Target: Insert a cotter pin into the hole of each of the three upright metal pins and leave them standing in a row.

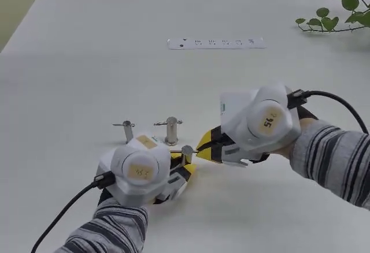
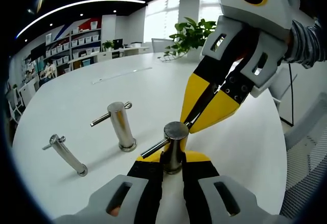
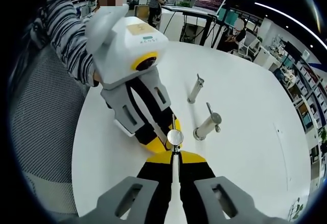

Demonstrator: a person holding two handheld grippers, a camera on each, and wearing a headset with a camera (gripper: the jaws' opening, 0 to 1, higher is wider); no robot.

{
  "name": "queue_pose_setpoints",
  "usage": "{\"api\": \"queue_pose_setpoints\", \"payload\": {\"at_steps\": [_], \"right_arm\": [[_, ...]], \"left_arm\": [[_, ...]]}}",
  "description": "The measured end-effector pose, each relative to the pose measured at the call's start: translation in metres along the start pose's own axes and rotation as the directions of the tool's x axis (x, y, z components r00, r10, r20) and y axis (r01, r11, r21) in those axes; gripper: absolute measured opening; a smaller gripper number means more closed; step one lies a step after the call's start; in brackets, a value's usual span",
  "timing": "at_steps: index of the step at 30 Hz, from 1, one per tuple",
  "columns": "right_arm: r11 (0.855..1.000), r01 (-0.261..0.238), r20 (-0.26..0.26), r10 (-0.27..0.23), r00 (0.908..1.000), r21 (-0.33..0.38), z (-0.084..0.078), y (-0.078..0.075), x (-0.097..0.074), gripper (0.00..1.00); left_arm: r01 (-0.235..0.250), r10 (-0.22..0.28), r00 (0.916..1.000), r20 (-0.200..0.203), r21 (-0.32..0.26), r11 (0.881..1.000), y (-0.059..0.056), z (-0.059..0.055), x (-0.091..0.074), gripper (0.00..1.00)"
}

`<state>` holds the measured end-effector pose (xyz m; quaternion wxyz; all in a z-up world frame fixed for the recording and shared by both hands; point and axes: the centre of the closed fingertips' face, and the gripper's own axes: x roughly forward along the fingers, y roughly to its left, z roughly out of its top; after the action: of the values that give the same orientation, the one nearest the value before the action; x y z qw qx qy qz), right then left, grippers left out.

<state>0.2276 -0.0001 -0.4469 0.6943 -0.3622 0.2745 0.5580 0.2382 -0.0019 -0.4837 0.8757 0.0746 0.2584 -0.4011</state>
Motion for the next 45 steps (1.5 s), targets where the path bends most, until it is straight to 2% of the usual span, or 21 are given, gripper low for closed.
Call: {"api": "queue_pose_setpoints", "payload": {"at_steps": [13,22,25,28,32,42,45], "right_arm": [[1.000,0.003,0.001,-0.003,1.0000,0.006,0.001,0.001,0.002,0.00],[1.000,0.008,0.013,-0.008,0.9999,0.012,0.002,0.000,0.003,0.00],[0.999,0.002,0.025,-0.002,0.9997,0.033,0.003,0.002,0.004,0.04],[0.999,0.009,0.029,-0.011,0.9995,0.049,0.003,0.001,0.003,0.07],[0.992,-0.007,0.077,-0.003,0.9970,0.127,0.008,0.000,0.004,0.10],[0.974,-0.066,0.103,0.044,0.9937,0.215,0.012,0.002,0.022,0.10],[0.971,-0.067,0.103,0.045,0.9937,0.227,0.013,0.000,0.023,0.09]], "left_arm": [[0.002,-0.002,1.0000,-0.002,0.010,1.000,0.000,-0.001,0.001,0.10],[-0.015,0.015,0.9998,-0.014,0.005,1.000,0.000,-0.002,0.003,0.11],[-0.028,0.028,0.9992,-0.027,0.009,1.000,0.001,-0.005,0.002,0.13],[-0.037,0.037,0.9988,-0.031,0.012,0.999,0.003,-0.006,0.000,0.21],[-0.031,0.032,0.9993,-0.021,0.025,0.999,0.003,-0.003,-0.005,0.26],[-0.018,0.018,0.9996,-0.024,0.022,1.000,0.005,-0.001,-0.020,0.35],[-0.018,0.018,0.9997,-0.018,0.014,1.000,0.006,0.001,-0.027,0.37]]}}
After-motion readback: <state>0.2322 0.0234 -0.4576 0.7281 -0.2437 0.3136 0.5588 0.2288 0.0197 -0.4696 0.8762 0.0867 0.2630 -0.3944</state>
